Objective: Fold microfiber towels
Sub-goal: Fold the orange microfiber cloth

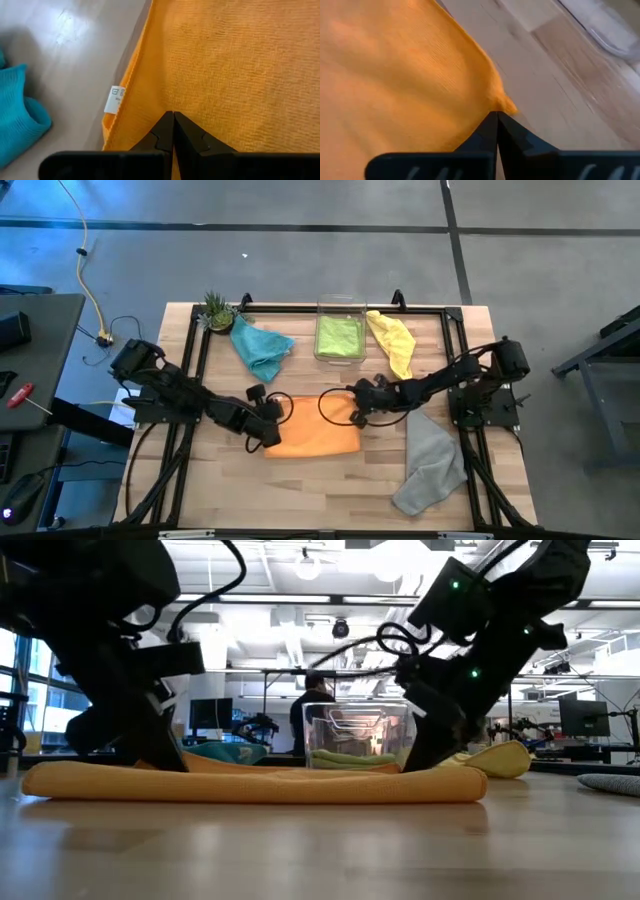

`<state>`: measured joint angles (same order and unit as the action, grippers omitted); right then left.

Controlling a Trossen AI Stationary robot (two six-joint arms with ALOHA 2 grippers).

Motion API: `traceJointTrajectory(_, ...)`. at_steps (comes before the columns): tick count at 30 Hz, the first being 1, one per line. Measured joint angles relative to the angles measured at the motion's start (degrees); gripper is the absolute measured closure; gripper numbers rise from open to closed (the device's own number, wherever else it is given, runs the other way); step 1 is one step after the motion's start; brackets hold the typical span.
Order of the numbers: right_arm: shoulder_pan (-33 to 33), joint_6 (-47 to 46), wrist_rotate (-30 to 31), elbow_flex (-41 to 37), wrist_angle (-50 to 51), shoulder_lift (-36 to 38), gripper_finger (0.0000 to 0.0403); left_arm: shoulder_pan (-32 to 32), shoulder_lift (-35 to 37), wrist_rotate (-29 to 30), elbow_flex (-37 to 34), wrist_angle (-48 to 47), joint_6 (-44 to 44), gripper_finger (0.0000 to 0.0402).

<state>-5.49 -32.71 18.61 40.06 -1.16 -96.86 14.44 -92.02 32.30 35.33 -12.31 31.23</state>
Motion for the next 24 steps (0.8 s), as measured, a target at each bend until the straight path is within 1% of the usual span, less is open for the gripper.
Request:
traceJointTrajectory(7, 1.96, 2.24, 1.57, -0.1, 2.61, 0.96, 0.0401, 1.49, 0.7, -0.17, 0.0, -2.75, 3.11, 0.0402)
traceJointTrajectory(11, 1.7, 1.49, 1.74, -0.1, 4.17, 5.85, 0.0401, 2.33, 3.09, -1.46, 0.0, -4.78, 4.6, 0.0402)
traceJointTrajectory(13, 0.11, 0.37, 1.21, -0.1, 3.7, 8.28, 0.0401, 2.88, 5.23, -1.77, 0.0, -5.3, 4.68, 0.0402)
traceJointTrajectory(16, -3.77, -0.75, -2.9, -0.03, -0.08, 9.66, 0.0401, 3.54, 8.02, -2.35, 0.0, -4.7, 4.21, 0.0402)
traceJointTrajectory(20, -9.83, -4.46, -5.18, -0.03, -4.51, 7.2, 0.0401, 3.73, 9.26, -5.04, 0.04, -2.13, 2.54, 0.0402)
traceJointTrajectory(24, -14.7, -7.7, -5.27, -0.03, -6.15, 3.96, 0.0401, 3.73, 8.28, -6.88, 0.07, 1.22, 0.72, 0.0402)
